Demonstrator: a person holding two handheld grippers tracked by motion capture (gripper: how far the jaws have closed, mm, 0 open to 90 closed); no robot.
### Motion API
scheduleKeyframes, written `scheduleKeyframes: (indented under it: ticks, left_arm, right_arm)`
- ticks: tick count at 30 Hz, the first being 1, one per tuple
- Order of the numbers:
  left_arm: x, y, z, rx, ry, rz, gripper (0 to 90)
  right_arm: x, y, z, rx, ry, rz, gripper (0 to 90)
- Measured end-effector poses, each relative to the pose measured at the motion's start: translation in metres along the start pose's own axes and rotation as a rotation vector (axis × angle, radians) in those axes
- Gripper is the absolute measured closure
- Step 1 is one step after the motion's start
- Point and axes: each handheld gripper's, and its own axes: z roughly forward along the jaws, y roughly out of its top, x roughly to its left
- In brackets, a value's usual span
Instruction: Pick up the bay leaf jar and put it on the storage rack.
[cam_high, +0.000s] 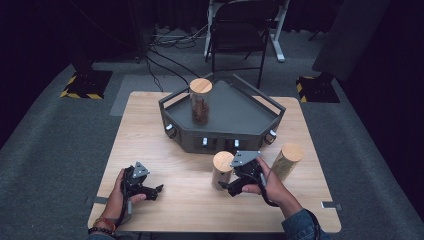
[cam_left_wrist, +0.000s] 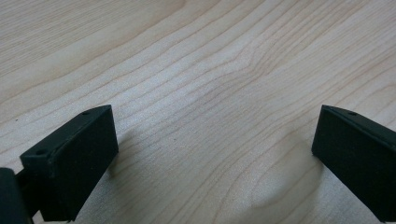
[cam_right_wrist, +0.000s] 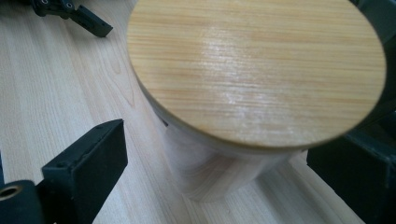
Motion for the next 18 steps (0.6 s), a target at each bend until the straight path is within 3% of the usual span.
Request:
scheduleKeyframes:
  ticks: [9, 18]
  left_arm:
    - [0.0, 0.0, 0.0, 0.0, 0.0, 0.0, 0.0]
    - [0.0, 0.0, 0.0, 0.0, 0.0, 0.0, 0.0]
  right_arm:
    - [-0.005, -0.001, 0.006, -0.016, 0.021, 0.043, 9.6]
    - [-0.004, 0.0, 0.013, -0.007, 0.017, 0.029, 22.2]
